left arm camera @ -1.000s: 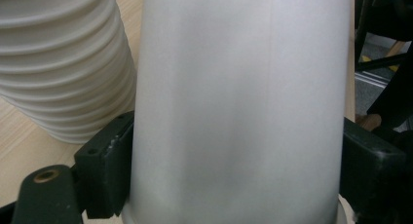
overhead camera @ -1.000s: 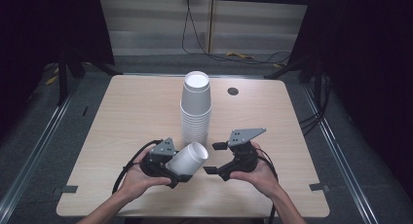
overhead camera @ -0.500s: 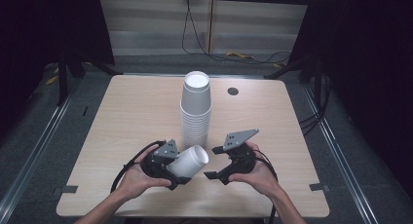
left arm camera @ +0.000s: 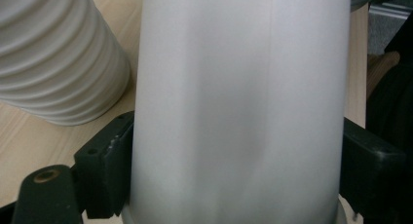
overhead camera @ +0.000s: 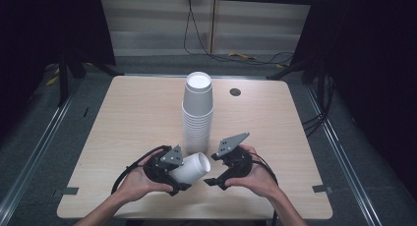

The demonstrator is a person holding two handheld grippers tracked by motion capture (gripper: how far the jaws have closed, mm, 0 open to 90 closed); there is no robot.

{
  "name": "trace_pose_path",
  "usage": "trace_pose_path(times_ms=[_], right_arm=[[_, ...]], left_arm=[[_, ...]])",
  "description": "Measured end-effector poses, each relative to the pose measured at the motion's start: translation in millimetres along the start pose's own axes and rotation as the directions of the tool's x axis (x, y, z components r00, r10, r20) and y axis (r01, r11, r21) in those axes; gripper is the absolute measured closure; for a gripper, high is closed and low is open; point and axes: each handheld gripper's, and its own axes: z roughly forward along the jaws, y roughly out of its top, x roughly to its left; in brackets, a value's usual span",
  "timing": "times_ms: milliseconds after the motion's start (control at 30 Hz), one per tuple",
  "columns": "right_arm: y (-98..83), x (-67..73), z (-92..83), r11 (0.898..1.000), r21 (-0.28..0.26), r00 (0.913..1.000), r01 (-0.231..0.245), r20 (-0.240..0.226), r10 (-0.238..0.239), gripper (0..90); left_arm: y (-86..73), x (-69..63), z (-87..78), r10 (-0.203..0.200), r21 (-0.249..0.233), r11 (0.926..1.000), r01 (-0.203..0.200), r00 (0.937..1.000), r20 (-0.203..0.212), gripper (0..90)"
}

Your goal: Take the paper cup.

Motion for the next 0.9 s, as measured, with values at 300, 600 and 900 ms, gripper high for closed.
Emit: trace_pose_path(times_ms=[300, 600, 900], right_arm=[[3.4, 7.6, 8.4, 0.994, 0.103, 0.9988, 0.048, 0.006, -0.049, 14.8], [4.0, 6.0, 13.6, 0.989, 0.137, 0.9980, 0.062, -0.020, -0.060, 15.2], [6.2, 8.9, 18.3, 0.981, 0.177, 0.9962, 0.080, -0.049, -0.072, 15.7]], left_arm=[[1.8, -2.5, 0.8, 0.050, 0.047, 0.9976, -0.050, 0.9987, -0.003, 14.9], [2.3, -4.9, 6.0, 0.078, 0.073, 0.9942, -0.079, 0.9969, 0.005, 14.9], [5.3, -9.0, 9.5, 0.116, 0.111, 0.9869, -0.117, 0.9931, 0.020, 14.9]])
